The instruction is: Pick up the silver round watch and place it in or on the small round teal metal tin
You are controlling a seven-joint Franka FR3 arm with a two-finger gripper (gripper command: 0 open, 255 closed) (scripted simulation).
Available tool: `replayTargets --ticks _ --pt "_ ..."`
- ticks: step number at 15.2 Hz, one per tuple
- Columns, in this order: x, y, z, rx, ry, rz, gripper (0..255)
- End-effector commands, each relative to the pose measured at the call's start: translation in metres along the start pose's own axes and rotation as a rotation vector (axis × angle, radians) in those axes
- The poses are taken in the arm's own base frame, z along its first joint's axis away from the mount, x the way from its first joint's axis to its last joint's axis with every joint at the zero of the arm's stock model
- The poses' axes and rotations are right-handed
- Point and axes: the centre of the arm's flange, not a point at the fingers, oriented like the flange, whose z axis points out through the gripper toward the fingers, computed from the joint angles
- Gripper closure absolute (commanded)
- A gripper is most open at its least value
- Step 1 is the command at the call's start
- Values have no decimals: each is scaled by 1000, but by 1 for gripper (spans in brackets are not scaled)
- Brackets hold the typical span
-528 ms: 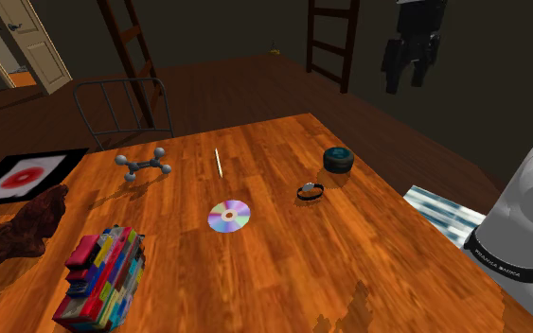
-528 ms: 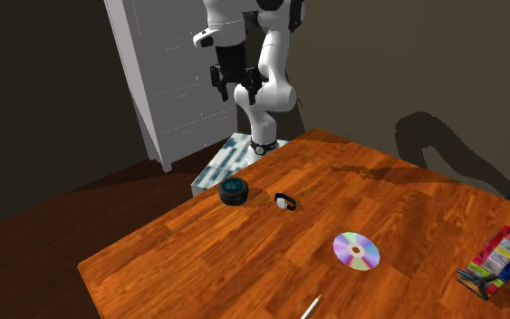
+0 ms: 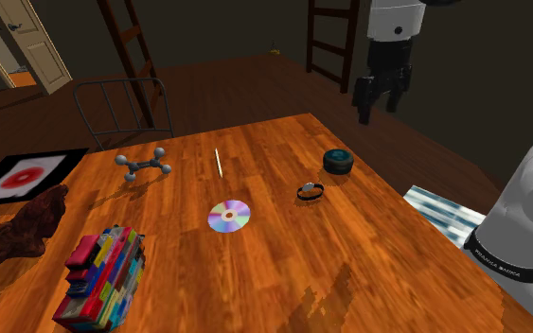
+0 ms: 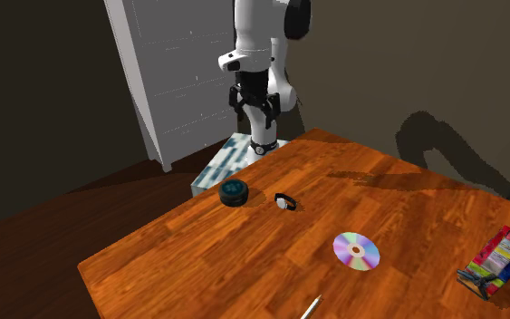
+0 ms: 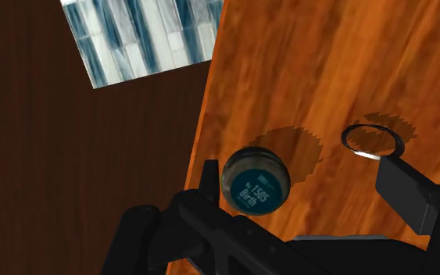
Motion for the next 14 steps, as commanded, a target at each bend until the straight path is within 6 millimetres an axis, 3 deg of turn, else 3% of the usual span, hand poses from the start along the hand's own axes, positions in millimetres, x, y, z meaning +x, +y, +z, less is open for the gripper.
replayTargets --ticks 1,14 --pt "2 -24 17 -30 24 5 0" --pt "25 -158 147 -226 159 28 0"
